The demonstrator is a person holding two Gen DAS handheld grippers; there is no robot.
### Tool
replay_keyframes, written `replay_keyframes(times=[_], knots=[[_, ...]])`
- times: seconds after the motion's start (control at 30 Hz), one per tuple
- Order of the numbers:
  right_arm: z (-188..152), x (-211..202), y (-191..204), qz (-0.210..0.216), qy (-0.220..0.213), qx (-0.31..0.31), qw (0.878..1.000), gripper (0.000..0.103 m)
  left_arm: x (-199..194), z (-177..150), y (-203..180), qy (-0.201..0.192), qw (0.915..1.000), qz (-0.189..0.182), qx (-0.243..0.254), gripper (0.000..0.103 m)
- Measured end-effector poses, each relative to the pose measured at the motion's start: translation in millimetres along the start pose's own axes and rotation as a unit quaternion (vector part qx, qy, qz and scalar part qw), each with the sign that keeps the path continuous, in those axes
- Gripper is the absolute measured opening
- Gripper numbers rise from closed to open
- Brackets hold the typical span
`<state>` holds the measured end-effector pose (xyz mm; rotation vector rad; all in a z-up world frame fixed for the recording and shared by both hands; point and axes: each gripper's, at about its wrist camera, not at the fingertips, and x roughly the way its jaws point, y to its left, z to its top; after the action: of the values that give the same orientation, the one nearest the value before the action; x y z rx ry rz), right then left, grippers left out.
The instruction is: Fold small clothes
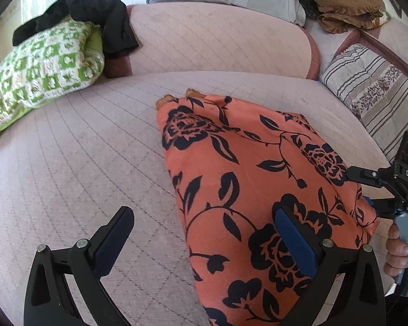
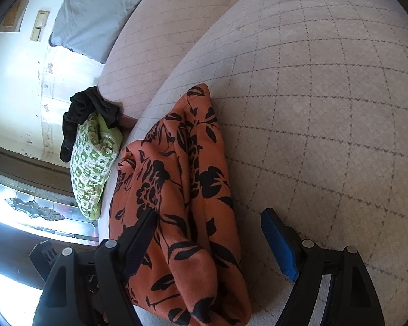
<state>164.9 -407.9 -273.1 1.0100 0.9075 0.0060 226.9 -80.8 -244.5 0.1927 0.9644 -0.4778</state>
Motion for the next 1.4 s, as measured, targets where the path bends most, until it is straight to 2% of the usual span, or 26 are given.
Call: replay_keyframes(times=[0.13,0.3,0.4,0.47,0.57,0.6,0.63,0.73,0.87,0.97,1.17,1.4], knots=[[6.4,7.0,-0.6,0.019,0.003,0.004,1.0,0.082,12.0,-0.5,1.5,0.033,0.9984,-0.045,-0.008,0.103],[14.1,35.6,15.2,0.053,0.029,-0.021,0.998,0.082,29.1,-2.7,11.2,0.078,0.9904,-0.106,-0.041,0.103],[9.4,51.1,35.2,0.03,0.044,-0.062,0.997,0.082,35.6,-3.1,16.8,0.089,0.9868,-0.123,-0.057,0.103],[7.2,52.5,39.4,0.03,0.048,-0.068,0.996,0.082,38.7,-2.9,19.5,0.09,0.9848,-0.132,-0.068,0.103],[8.0,51.4,34.4,0.038,0.051,-0.051,0.997,0.073,37.1,-3.5,18.1,0.081,0.9838,-0.143,-0.072,0.102],[8.6,51.0,31.5,0.04,0.051,-0.044,0.997,0.07,36.4,-3.2,16.4,0.076,0.9839,-0.146,-0.069,0.099],[7.7,51.5,30.1,0.042,0.049,-0.037,0.997,0.065,34.8,-3.1,13.0,0.071,0.9841,-0.15,-0.064,0.089],[4.7,52.1,35.4,0.03,0.042,-0.05,0.997,0.058,28.7,-4.2,3.3,0.053,0.9896,-0.128,-0.039,0.077],[-1.1,47.9,48.5,0.018,0.024,-0.08,0.996,0.047,22.4,-1.8,0.6,0.035,0.9916,-0.12,-0.033,0.06],[-4.2,45.0,55.9,0.013,0.014,-0.096,0.995,0.041,18.6,-1.4,0.7,0.029,0.9927,-0.114,-0.028,0.054],[-10.4,39.0,75.0,0.012,-0.005,-0.13,0.991,0.037,4.9,-2.2,-9.1,0.014,0.9958,-0.091,-0.004,0.049],[-21.3,32.6,90.8,0.015,-0.009,-0.149,0.989,0.035,-19.9,-5.5,-5.3,-0.001,0.9976,-0.07,0.001,0.049]])
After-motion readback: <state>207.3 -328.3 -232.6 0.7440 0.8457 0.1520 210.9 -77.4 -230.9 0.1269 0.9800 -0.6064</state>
